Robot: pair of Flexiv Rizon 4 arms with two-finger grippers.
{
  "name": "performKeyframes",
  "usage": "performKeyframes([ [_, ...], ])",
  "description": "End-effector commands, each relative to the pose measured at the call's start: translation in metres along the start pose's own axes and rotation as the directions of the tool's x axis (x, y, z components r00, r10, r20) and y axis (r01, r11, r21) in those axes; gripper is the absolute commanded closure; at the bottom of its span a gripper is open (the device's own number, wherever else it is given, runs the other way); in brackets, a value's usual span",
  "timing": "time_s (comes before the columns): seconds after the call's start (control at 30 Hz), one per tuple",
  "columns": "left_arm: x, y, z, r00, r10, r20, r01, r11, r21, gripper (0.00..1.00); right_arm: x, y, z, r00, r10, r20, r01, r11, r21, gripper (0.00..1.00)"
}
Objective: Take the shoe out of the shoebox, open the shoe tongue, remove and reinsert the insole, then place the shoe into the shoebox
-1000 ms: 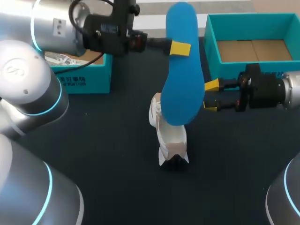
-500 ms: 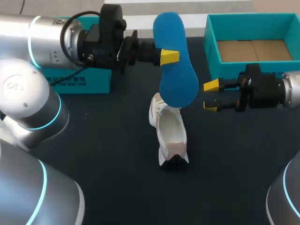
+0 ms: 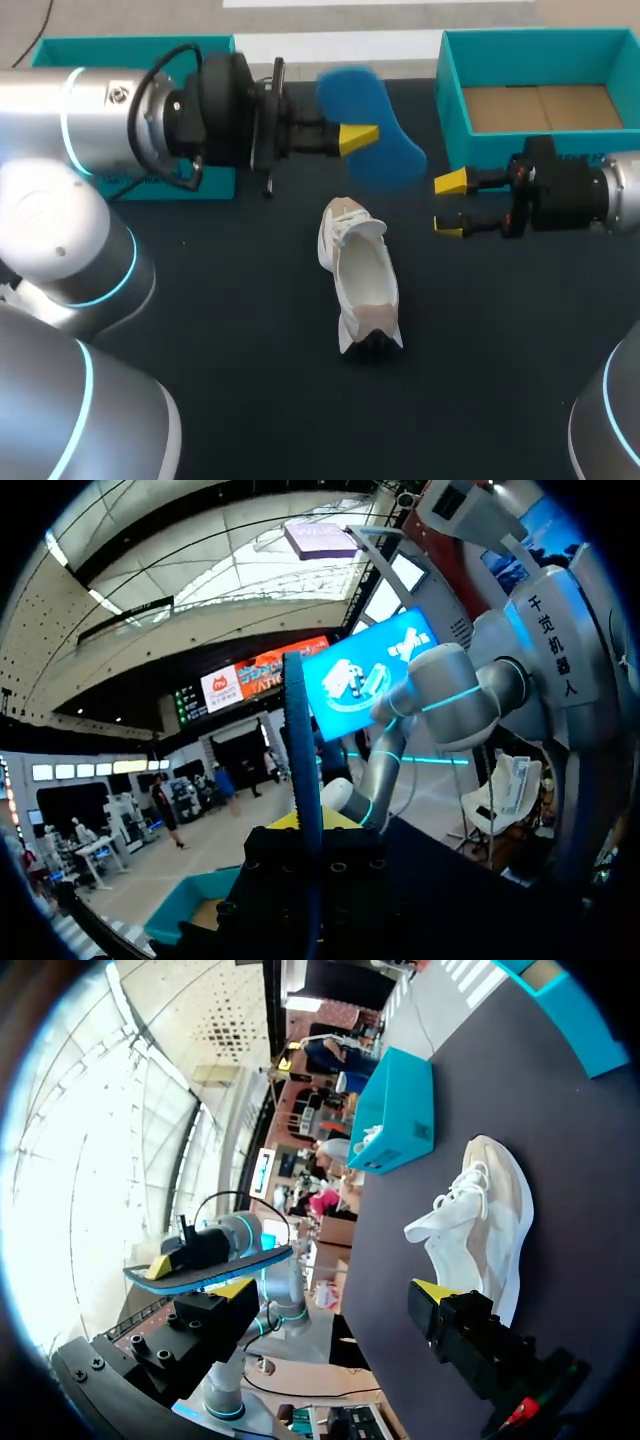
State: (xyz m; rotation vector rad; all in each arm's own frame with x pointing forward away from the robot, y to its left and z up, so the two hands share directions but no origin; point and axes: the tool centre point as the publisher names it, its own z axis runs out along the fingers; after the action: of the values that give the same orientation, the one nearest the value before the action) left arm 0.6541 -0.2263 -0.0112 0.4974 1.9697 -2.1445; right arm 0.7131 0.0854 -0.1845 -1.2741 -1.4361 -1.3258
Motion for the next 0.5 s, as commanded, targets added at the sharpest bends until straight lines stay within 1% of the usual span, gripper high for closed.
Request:
performKeyframes([
  [0.03, 0.013, 0.025, -0.015, 0.793, 0.588, 0.161, -0.609, 0.770, 0.190, 1.00, 0.000, 0.000, 0.001, 1.000, 0.001, 0.002, -0.001, 1.000, -0.001, 0.00],
  [0.07, 0.012, 0.028, -0.017, 0.778, 0.602, 0.177, -0.627, 0.758, 0.177, 1.00, 0.000, 0.000, 0.001, 1.000, 0.001, 0.002, -0.001, 1.000, -0.001, 0.00],
  [0.1, 0.014, 0.031, -0.020, 0.727, 0.662, 0.183, -0.687, 0.700, 0.193, 1.00, 0.000, 0.000, 0.001, 1.000, 0.001, 0.002, -0.001, 1.000, -0.001, 0.00],
  [0.13, 0.014, 0.033, -0.022, 0.699, 0.690, 0.189, -0.715, 0.675, 0.181, 1.00, 0.000, 0.000, 0.001, 1.000, 0.001, 0.002, -0.001, 1.000, -0.001, 0.00],
  [0.17, 0.015, 0.036, -0.024, 0.650, 0.734, 0.198, -0.760, 0.622, 0.188, 1.00, 0.000, 0.000, 0.001, 1.000, 0.001, 0.002, -0.001, 1.000, -0.001, 0.00],
  [0.2, 0.016, 0.038, -0.027, 0.621, 0.757, 0.203, -0.783, 0.591, 0.192, 1.00, 0.000, 0.000, 0.001, 1.000, 0.001, 0.002, -0.001, 1.000, -0.001, 0.00],
  [0.23, 0.017, 0.042, -0.028, 0.565, 0.799, 0.205, -0.824, 0.536, 0.180, 1.00, 0.000, 0.000, 0.001, 1.000, 0.001, 0.002, -0.001, 1.000, -0.001, 0.00],
  [0.27, 0.019, 0.046, -0.029, 0.538, 0.817, 0.208, -0.842, 0.509, 0.180, 1.00, 0.000, 0.000, 0.001, 1.000, 0.001, 0.002, -0.001, 1.000, -0.001, 0.00],
  [0.33, 0.022, 0.055, -0.032, 0.453, 0.869, 0.198, -0.890, 0.427, 0.162, 1.00, 0.000, 0.000, 0.001, 1.000, 0.001, 0.002, -0.001, 1.000, -0.001, 0.00],
  [0.4, 0.026, 0.064, -0.035, 0.408, 0.892, 0.196, -0.911, 0.385, 0.145, 1.00, 0.000, 0.000, 0.001, 1.000, 0.001, 0.002, -0.001, 1.000, -0.001, 0.00],
  [0.43, 0.028, 0.068, -0.036, 0.403, 0.894, 0.197, -0.914, 0.384, 0.128, 1.00, 0.000, 0.000, 0.001, 1.000, 0.001, 0.002, -0.001, 1.000, -0.001, 0.00],
  [0.5, 0.031, 0.076, -0.039, 0.341, 0.919, 0.199, -0.939, 0.324, 0.114, 1.00, 0.000, 0.000, 0.001, 1.000, 0.001, 0.002, -0.001, 1.000, -0.001, 0.00],
])
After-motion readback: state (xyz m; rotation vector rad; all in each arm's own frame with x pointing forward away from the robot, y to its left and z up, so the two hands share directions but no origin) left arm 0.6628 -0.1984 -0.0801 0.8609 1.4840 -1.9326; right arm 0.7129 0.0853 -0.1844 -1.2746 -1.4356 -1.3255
